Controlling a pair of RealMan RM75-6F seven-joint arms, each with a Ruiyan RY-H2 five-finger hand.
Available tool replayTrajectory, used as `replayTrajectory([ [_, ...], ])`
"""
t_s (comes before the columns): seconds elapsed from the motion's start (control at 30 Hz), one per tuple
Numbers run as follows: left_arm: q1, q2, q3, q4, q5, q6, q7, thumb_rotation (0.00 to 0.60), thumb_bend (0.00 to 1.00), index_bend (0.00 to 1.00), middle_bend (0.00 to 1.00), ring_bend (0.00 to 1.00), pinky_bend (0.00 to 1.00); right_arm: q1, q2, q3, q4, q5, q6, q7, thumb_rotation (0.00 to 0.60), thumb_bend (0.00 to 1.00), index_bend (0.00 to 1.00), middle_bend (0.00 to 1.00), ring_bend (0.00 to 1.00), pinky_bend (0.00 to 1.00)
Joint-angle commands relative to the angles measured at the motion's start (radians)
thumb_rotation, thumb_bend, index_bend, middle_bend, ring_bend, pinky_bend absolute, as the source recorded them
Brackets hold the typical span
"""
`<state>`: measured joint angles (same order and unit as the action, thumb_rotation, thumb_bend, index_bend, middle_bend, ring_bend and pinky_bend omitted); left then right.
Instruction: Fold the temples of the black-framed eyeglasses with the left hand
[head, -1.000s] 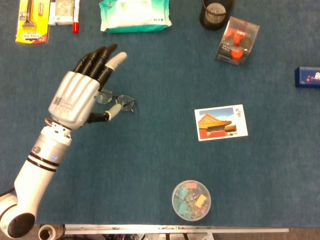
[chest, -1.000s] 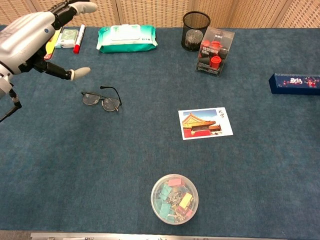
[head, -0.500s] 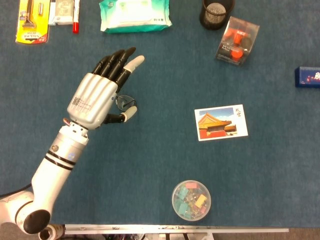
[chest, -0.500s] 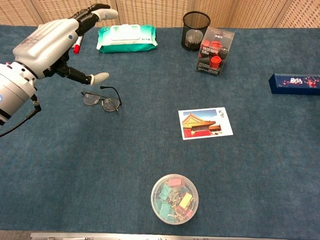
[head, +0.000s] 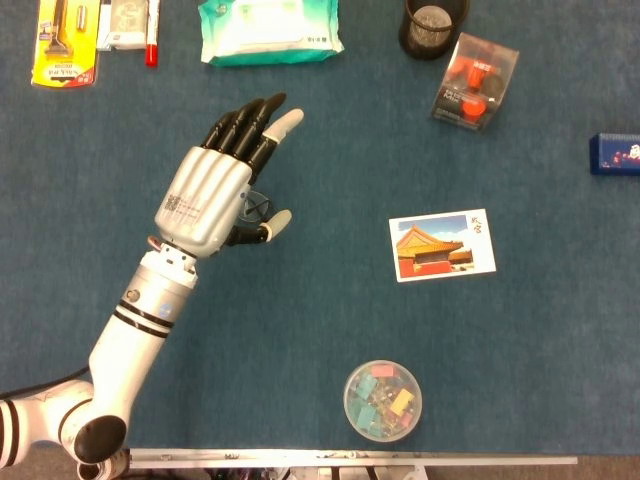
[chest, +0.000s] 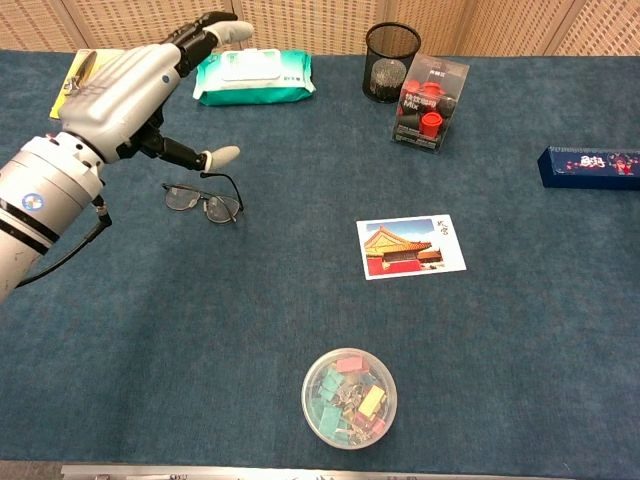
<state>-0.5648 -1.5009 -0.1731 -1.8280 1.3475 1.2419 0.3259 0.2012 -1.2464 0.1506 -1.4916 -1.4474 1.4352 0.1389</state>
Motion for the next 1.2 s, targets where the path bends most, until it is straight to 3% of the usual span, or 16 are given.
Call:
replayTrajectory([
  [0.03, -0.006, -0.023, 0.001, 0.023, -0.007, -0.006, -0.003, 0.6, 0.22, 0.07, 0.0, 0.0, 0.1, -0.001, 0.0, -0.001, 0.0, 0.0, 0.0, 0.0, 0.6, 0.6, 0.58, 0.52, 0.42, 0.66],
  [1.2, -0.055, -0.157, -0.015, 0.198, -0.07, -0.066, -0.03, 0.6, 0.22, 0.07, 0.0, 0.0, 0.1, -0.018, 0.006, -0.005, 0.026, 0.014, -0.003, 0.038, 0.6, 0.6, 0.58, 0.52, 0.42, 0.66],
])
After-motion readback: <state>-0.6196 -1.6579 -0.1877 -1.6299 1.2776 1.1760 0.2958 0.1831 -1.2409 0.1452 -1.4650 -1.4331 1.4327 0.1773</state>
